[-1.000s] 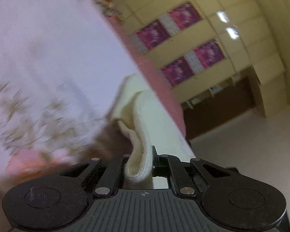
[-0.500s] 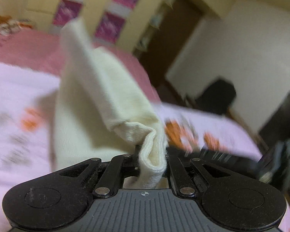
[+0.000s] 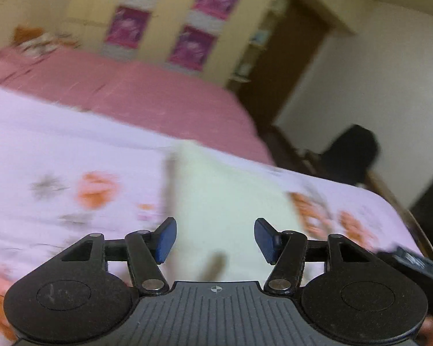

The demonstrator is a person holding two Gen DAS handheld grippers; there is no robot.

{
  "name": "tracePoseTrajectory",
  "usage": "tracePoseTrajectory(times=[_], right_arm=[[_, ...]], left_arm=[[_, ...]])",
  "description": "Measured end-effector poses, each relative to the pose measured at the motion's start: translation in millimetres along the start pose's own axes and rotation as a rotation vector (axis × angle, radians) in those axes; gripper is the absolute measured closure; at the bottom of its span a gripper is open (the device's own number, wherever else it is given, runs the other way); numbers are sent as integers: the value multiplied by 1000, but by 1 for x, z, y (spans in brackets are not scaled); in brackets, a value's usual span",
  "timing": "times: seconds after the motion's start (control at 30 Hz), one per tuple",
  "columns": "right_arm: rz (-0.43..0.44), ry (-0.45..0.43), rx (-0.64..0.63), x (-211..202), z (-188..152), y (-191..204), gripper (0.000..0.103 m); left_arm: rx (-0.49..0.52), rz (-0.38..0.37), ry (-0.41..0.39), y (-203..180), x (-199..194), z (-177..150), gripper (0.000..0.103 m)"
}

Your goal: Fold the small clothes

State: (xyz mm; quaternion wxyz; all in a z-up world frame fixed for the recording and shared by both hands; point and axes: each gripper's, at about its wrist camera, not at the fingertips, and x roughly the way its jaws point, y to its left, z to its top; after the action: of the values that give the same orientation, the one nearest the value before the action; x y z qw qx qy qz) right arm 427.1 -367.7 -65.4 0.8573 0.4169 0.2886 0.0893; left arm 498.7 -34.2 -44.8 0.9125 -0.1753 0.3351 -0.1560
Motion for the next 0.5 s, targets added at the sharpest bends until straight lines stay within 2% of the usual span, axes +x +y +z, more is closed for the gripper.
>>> tracePoseTrajectory(times=[0.13, 0.2, 0.23, 0.37, 0.43, 0.5], right_arm=[[-41, 72, -75, 24, -5, 14, 53], [-107, 102, -116, 33, -7, 18, 58], [-140, 112, -138, 37, -8, 20, 60], [-142, 117, -169, 46, -6, 25, 60], [-141, 132, -190, 52, -4, 28, 69], [-160, 153, -250, 55, -8, 36, 73]], left_arm=[[11, 38, 84, 20, 13, -9, 44], [18, 39, 115, 30, 18, -19, 44], [24, 49, 121, 31, 19, -24, 44], [45, 65, 117, 31, 18, -36, 44], [68, 73, 116, 25, 22, -34, 44], [83, 76, 118, 21, 23, -28, 44]])
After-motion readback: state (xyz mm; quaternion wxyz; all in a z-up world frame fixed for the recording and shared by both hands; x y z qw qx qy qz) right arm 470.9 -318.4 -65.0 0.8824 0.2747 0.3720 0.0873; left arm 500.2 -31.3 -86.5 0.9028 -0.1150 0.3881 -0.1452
